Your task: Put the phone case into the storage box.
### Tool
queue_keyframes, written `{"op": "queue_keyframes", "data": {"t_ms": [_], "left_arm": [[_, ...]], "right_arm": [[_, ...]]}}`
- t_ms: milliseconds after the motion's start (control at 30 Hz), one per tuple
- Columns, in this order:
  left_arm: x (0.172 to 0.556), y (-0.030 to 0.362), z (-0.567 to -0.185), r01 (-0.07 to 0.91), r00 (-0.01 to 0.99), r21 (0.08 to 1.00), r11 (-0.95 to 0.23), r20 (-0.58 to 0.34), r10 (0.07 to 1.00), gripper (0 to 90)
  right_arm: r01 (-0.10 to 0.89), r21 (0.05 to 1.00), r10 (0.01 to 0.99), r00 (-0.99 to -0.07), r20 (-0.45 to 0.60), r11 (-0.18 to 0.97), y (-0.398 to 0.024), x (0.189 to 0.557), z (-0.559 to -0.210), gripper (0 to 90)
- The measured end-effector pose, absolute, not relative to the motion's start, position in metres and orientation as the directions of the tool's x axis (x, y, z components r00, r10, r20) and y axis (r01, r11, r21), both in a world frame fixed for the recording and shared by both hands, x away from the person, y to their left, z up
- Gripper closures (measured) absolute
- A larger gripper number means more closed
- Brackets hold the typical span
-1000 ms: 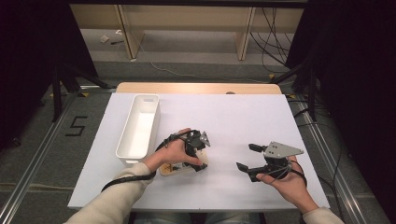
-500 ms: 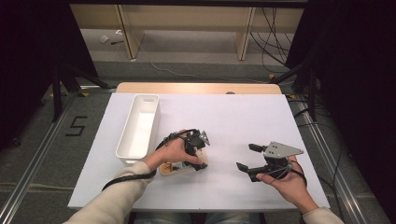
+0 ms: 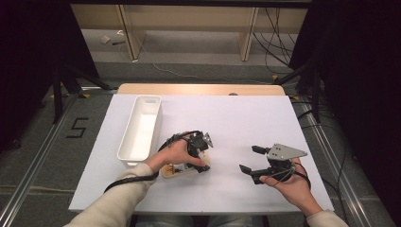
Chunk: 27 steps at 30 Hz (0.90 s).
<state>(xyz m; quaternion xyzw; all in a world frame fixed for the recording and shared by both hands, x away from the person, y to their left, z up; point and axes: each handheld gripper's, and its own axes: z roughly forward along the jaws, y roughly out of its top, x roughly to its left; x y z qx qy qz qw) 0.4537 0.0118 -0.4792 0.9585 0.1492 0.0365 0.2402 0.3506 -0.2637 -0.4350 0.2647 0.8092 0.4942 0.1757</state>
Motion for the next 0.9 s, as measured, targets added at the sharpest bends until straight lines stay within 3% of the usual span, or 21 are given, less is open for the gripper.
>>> {"op": "queue_keyframes", "data": {"t_ms": [900], "left_arm": [[0.4535, 0.0121, -0.4780, 0.267, 0.954, 0.469, -0.842, -0.004, 0.300, 9.9]], "right_arm": [[0.254, 0.893, 0.601, -0.799, -0.023, 0.371, -0.2637, 0.3504, -0.4349, 17.6]]}}
